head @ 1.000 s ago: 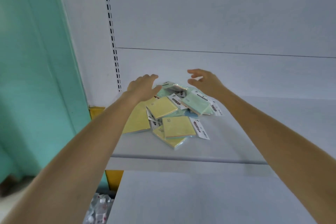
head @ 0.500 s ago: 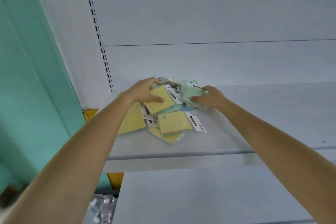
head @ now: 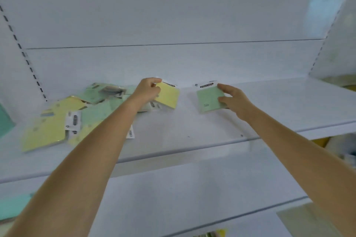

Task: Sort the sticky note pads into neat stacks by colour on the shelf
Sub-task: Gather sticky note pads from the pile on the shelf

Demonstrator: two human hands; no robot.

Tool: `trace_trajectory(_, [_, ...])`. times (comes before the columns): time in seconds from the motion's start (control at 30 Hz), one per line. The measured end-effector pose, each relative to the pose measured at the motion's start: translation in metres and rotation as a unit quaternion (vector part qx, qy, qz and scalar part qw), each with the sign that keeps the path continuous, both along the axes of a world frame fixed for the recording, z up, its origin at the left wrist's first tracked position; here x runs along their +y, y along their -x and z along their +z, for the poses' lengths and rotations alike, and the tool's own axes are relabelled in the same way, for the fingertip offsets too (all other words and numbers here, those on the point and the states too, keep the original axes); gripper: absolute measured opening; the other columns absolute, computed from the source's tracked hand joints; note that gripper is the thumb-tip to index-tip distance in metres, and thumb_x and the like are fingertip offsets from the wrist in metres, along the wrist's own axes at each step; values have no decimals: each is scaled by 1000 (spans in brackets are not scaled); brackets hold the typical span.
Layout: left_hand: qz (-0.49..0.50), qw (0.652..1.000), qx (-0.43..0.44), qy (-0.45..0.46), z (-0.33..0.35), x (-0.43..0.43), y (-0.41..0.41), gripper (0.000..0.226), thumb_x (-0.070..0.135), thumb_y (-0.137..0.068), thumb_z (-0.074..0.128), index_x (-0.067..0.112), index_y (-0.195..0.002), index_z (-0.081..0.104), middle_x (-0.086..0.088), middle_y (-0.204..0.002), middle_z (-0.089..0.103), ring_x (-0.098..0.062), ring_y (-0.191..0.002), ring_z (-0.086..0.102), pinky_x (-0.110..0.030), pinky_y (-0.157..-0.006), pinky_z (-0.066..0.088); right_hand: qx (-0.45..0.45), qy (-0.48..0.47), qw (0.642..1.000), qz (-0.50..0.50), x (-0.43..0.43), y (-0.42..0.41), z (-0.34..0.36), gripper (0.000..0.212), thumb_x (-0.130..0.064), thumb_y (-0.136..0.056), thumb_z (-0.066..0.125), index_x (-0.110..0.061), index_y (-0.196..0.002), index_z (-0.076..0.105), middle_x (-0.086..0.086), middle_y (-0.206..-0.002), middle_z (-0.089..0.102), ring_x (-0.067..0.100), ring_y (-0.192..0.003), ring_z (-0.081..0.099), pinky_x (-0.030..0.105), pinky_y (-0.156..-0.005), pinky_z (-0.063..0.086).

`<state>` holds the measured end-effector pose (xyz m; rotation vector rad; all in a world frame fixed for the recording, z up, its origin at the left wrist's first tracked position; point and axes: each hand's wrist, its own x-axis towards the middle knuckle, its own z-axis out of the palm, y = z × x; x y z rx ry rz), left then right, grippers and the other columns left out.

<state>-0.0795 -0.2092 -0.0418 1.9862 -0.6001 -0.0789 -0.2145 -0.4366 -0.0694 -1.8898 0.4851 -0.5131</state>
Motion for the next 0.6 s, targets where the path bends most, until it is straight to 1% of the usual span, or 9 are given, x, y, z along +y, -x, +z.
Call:
trace_trajectory(0.07, [2, 999, 19, 25, -7, -46, 20, 46, 1, -88, 40, 10, -132, 50, -9, -100, 57, -11, -67, 55, -4, -42, 39, 7, -1, 1000, -19, -43, 30, -1, 51, 6, -86, 49, -11, -134, 45, 8, -141, 46, 26, -124, 48, 48, -108, 39])
trace_trajectory(0.1, [2, 999, 31, 37, -10, -69, 30, 46, 1, -88, 40, 10, -132, 50, -3, -89, 53, -7, -63, 52, -3, -39, 37, 10, 1, 1000, -30, -65, 45, -1, 50, 6, -86, 50, -11, -134, 46, 8, -141, 46, 27, -126, 47, 46, -109, 38])
trace_trajectory(0.13, [1, 998, 41, 47, -13, -91, 40, 47, 1, -88, 40, 10, -133, 49, -1, -84, 49, -6, -62, 51, -4, -39, 38, 13, 4, 999, -41, -85, 59, -2, 50, 6, -87, 50, -11, -134, 46, 8, -141, 46, 27, -127, 46, 44, -110, 37])
trace_trajectory(0.23, [-8, 996, 61, 60, -19, -154, 66, 47, 1, -87, 41, 11, -132, 48, 0, -83, 46, -5, -62, 52, -12, -49, 42, 22, 1, 997, -74, -141, 94, -1, 50, 6, -87, 49, -11, -134, 46, 7, -141, 46, 26, -128, 46, 41, -110, 37])
trace_trajectory(0.3, [-18, 996, 62, 59, -20, -194, 80, 47, 0, -87, 43, 11, -132, 48, 4, -76, 42, -6, -62, 52, -13, -51, 42, 26, -6, 995, -95, -176, 112, 0, 49, 6, -88, 48, -12, -134, 46, 7, -141, 46, 27, -126, 47, 42, -108, 40])
trace_trajectory(0.4, [-35, 997, 47, 54, -18, -253, 92, 47, -1, -86, 43, 10, -132, 49, 6, -73, 38, -18, -73, 50, -6, -45, 43, 24, -13, 992, -121, -226, 131, 1, 49, 5, -88, 48, -13, -134, 46, 7, -141, 46, 27, -125, 48, 42, -107, 41])
trace_trajectory(0.47, [-45, 997, 42, 53, -15, -291, 96, 47, -2, -86, 43, 9, -131, 49, 5, -73, 37, -20, -78, 48, -4, -43, 42, 19, -20, 991, -132, -257, 138, 2, 50, 5, -88, 47, -13, -134, 45, 7, -141, 45, 27, -125, 47, 42, -108, 40])
trace_trajectory(0.53, [-58, 996, 41, 52, -11, -327, 96, 46, -2, -86, 44, 9, -131, 50, 5, -73, 36, -16, -68, 47, -3, -41, 41, 15, -25, 989, -144, -288, 143, 4, 50, 6, -88, 46, -12, -135, 44, 8, -141, 45, 28, -125, 47, 44, -107, 40])
trace_trajectory(0.6, [-71, 995, 34, 57, -11, -362, 94, 47, -4, -85, 44, 9, -131, 49, 5, -73, 36, -9, -62, 44, 0, -37, 37, 17, -21, 987, -155, -319, 147, 4, 49, 5, -88, 46, -13, -134, 45, 9, -140, 46, 30, -124, 48, 46, -106, 41])
